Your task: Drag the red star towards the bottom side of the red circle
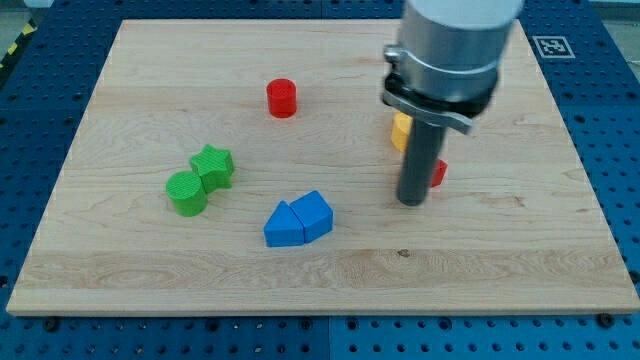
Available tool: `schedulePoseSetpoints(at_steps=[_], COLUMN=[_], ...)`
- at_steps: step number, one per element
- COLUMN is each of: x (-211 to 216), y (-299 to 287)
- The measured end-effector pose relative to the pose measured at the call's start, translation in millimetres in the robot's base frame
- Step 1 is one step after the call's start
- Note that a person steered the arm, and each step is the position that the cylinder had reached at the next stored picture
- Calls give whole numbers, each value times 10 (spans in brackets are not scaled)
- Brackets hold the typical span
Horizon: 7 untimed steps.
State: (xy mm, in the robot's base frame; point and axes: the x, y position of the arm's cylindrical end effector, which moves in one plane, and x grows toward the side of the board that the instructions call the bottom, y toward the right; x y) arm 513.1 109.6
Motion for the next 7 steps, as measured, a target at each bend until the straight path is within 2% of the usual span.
schedulePoseSetpoints(at_steps=[1, 2, 7], x=[63, -70, -385], y=[525, 859, 146])
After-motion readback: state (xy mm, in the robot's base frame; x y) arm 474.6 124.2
